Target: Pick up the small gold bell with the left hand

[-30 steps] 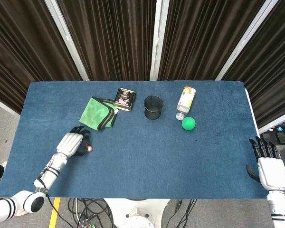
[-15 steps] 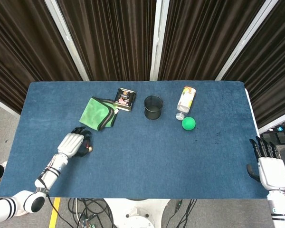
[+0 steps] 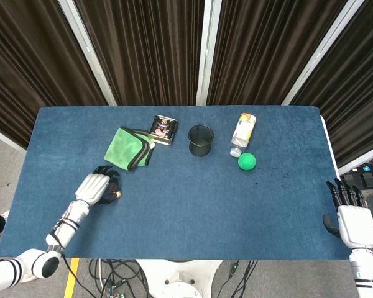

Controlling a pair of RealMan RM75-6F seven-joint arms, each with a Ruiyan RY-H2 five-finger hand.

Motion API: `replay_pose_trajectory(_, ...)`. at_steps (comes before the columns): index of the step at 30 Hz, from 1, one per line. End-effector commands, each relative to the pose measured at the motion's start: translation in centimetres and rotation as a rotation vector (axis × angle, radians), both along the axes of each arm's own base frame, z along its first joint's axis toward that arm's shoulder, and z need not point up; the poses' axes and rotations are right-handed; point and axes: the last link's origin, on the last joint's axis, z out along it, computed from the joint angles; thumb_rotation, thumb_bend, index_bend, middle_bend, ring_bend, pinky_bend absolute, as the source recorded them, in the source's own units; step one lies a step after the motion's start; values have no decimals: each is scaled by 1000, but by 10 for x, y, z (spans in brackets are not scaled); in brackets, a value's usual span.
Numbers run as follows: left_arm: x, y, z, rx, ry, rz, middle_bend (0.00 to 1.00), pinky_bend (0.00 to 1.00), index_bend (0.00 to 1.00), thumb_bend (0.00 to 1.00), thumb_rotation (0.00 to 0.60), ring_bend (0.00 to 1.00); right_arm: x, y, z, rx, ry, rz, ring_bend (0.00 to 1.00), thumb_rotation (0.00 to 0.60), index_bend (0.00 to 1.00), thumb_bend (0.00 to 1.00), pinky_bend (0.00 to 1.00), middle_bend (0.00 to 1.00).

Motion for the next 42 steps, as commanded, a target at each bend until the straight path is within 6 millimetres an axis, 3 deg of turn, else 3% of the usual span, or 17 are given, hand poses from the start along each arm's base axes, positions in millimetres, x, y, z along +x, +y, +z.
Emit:
replay_pose_trajectory(1, 0, 0, 0, 7, -2, 2, 251, 105, 617, 408, 600, 83, 0, 0, 0, 0, 0, 0, 0, 600, 0, 299, 0, 0)
replay_pose_trajectory(8, 4, -1, 9, 20, -28, 3, 258, 105, 632, 416, 600, 89, 0, 0, 1, -4, 0, 1, 0, 600, 0, 300, 0, 0)
replay_pose_trajectory(17, 32, 3, 58, 116, -96, -50, 264, 105, 634, 418, 600, 89, 0, 0, 1, -4, -2, 3, 0, 600, 0, 301, 0, 0)
replay_pose_trajectory(22, 47, -9, 55, 44, -104, -93, 265, 105, 633, 417, 600, 89, 1, -2, 0, -1, -5, 5, 0, 600, 0, 303, 0, 0)
replay_pose_trajectory(25, 23, 6, 62, 207, 125, -105, 265, 103, 634, 417, 600, 89, 1, -1, 1, -2, 0, 5, 0, 600, 0, 303, 0, 0)
replay_pose_trajectory(27, 16, 6, 56, 210, 184, -67, 265, 101, 636, 417, 600, 89, -1, 0, 3, -8, 1, -1, 0, 600, 0, 304, 0, 0)
replay_pose_trajectory(32, 28, -3, 45, 57, -26, 30, 265, 101, 634, 417, 600, 89, -2, -2, 3, -10, -5, -10, 0, 600, 0, 306, 0, 0)
replay_pose_trajectory(42, 28, -5, 31, 33, -73, -8, 265, 101, 637, 417, 600, 89, -5, -2, 3, -6, -5, -15, 0, 600, 0, 309, 0, 0)
